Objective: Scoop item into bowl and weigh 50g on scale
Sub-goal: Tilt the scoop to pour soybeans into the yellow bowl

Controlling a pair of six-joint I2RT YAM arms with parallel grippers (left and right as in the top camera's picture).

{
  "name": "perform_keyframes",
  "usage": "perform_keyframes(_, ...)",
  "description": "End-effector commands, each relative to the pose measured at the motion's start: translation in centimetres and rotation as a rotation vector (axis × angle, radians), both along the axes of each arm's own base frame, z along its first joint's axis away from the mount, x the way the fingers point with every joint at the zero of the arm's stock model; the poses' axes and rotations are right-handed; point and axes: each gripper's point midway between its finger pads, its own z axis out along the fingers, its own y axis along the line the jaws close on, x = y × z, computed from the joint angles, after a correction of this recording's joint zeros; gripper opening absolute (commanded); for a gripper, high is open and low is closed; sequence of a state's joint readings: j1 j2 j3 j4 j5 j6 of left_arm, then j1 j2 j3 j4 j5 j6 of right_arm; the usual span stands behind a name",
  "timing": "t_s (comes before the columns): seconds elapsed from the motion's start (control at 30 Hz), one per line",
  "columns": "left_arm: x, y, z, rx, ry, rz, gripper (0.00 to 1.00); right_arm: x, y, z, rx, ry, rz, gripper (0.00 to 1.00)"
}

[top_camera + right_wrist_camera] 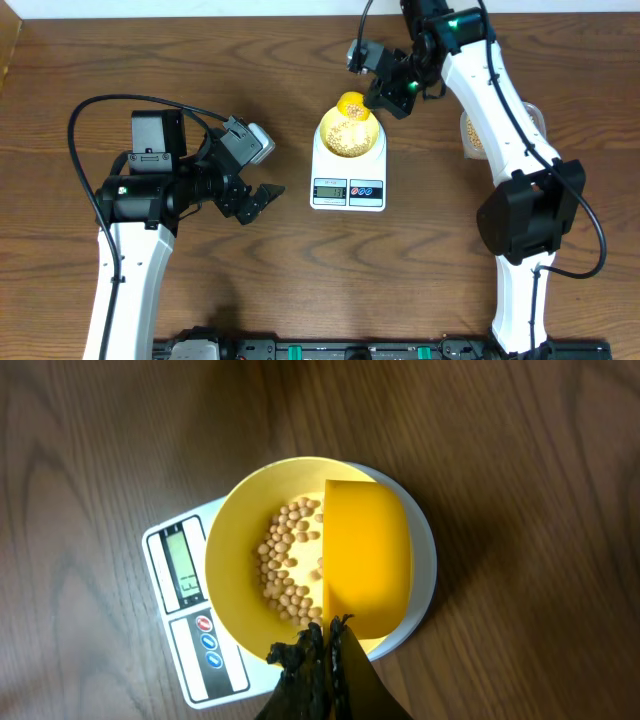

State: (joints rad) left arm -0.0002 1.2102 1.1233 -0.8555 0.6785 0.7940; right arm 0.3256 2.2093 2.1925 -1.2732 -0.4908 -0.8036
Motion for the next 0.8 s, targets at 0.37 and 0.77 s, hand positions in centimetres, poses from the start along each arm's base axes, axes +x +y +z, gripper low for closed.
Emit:
perform_keyframes(0.37, 0.1, 0.0, 0.2, -0.001, -0.015, -0.011, 0.98, -0.1, -0.1, 2.2, -0.076, -0.124, 0.057, 0.01)
perform_keyframes(0.77, 0.1, 0.0, 0.2, -0.001, -0.015, -0.011, 0.97, -0.6, 0.3, 3.1, -0.069, -0.143, 0.079, 0.01)
